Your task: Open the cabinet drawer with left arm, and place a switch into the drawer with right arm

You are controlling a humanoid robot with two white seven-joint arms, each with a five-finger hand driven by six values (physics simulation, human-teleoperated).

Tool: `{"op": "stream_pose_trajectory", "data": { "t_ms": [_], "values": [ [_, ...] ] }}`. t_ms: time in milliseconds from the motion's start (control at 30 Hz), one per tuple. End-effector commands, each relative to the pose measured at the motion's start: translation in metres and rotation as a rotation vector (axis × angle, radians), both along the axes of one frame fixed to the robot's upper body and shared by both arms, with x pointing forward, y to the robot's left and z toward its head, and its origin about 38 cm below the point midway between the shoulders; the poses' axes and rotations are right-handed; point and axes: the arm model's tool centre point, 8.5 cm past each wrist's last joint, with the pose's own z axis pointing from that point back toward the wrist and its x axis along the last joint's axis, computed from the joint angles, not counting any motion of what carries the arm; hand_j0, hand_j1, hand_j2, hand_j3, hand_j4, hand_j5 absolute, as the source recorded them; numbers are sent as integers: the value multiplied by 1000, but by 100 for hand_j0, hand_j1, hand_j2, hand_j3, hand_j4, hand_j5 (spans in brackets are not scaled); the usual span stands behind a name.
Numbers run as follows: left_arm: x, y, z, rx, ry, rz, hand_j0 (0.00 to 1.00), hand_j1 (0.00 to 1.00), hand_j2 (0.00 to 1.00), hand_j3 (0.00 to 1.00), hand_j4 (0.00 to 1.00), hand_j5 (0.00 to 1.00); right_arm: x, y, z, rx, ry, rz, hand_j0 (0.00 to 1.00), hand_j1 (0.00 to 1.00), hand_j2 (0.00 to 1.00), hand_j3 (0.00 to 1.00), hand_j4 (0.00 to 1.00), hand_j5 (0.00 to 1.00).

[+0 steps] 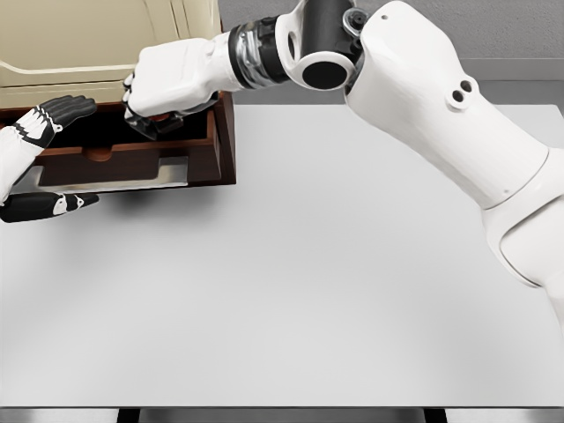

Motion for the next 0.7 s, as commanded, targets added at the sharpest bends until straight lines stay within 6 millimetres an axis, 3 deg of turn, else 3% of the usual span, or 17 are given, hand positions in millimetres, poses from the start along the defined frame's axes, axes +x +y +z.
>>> {"op": "stream_pose_trajectory", "data": {
  "t_ms": [0,300,333,367,400,667],
  "values": [
    [0,0,0,-7,1,-1,100,100,100,100,100,100,4,-2,-1,2,10,-16,44,44,44,44,44,44],
    [0,0,0,-7,1,-1,100,100,100,100,100,100,3,8,-1,3,15,-7,45,45,45,45,45,45],
    [0,0,0,-7,1,-1,100,100,100,100,100,100,3,8,-1,3,15,-7,48,48,48,48,48,48],
    [0,0,0,-7,1,-1,100,100,100,100,100,100,3,8,-2,-6,6,-10,96,96,96,96,96,96],
    [0,0,0,-9,1,-1,100,100,100,100,100,100,3,8,-1,-9,-3,-10,100,100,100,100,100,100],
    [0,-1,-1,-13,1,-1,100,100,100,100,100,100,3,7,1,-5,-7,-10,100,100,100,100,100,100]
  ]
}}
